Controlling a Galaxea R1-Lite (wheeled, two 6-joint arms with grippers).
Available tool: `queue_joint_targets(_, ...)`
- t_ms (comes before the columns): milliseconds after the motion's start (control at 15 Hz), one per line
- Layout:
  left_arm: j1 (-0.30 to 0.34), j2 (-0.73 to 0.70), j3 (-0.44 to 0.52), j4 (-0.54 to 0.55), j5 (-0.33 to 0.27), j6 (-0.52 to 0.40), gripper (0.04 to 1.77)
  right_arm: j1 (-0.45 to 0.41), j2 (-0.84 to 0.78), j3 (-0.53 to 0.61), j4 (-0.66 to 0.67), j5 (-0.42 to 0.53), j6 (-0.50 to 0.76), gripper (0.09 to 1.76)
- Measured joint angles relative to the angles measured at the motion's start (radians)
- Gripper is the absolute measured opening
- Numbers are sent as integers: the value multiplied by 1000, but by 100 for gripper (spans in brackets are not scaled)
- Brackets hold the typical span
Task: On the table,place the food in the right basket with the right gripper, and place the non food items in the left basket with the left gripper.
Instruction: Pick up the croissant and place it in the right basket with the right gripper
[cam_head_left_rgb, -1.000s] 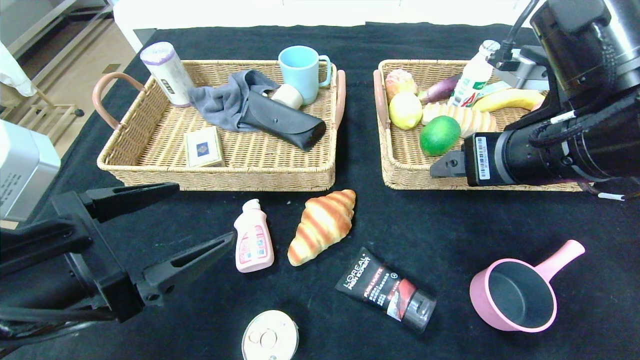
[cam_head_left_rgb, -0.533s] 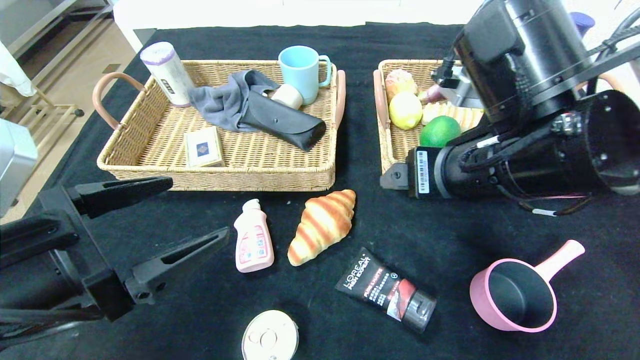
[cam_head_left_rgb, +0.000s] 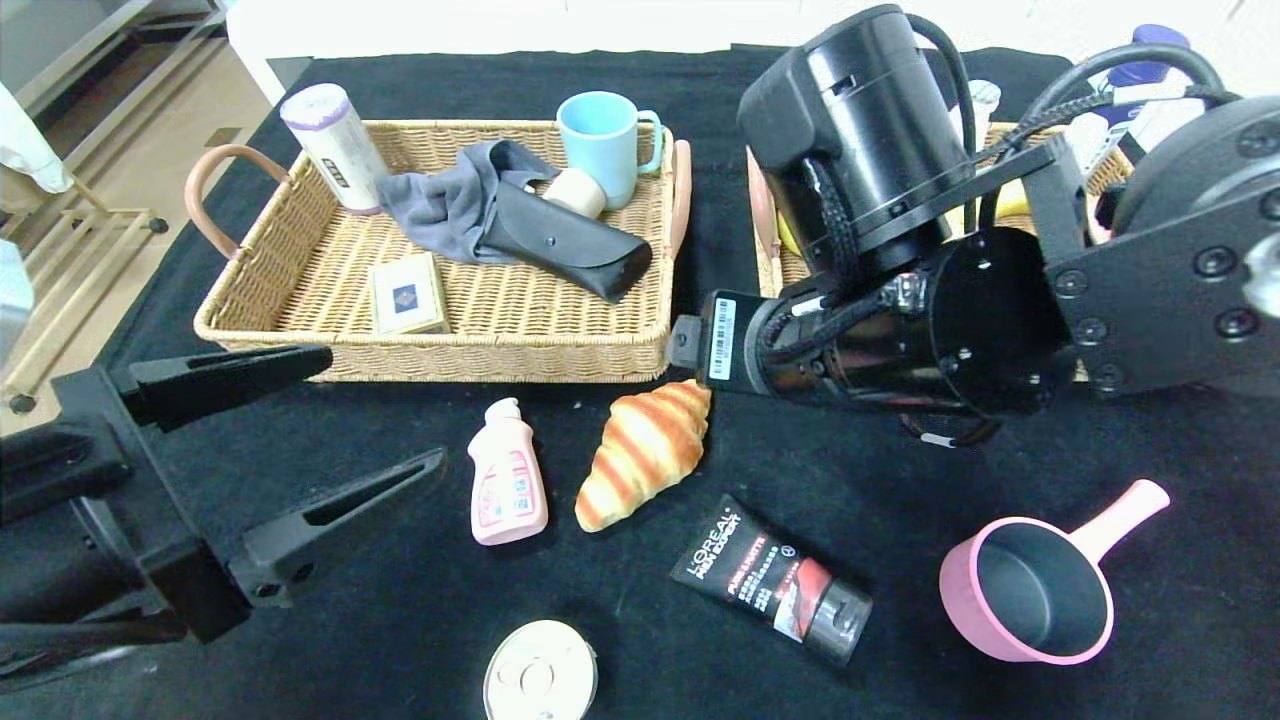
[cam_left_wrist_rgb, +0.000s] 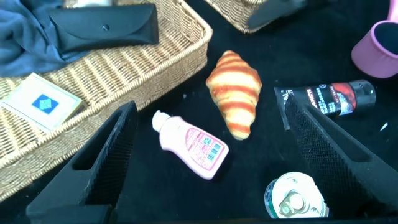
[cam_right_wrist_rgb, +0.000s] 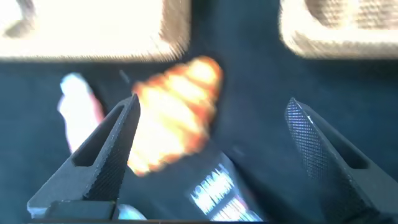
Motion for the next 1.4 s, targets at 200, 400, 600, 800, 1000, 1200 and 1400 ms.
queue_joint_targets(200,0,-17,-4,2,-2,0,172,21,41,0,-53,-39,32,170)
queue_joint_targets(400,-1,-29,-7,3,-2,1,172,50,78,0,-55,-41,55,170)
queue_joint_targets(600,-1,-41,-18,9,1,0,172,66,103,0,-56,-56,57,170)
queue_joint_targets(800,0,-53,-27,13,3,0,172,74,123,0,-62,-62,69,170)
queue_joint_targets(1000,1,-62,-29,13,3,0,172,78,137,-5,-62,-62,70,170)
queue_joint_targets(1200,1,-71,-34,14,3,0,172,73,154,-6,-63,-62,74,171)
queue_joint_targets(1400,1,-80,-35,13,1,0,172,76,172,-14,-74,-61,88,171)
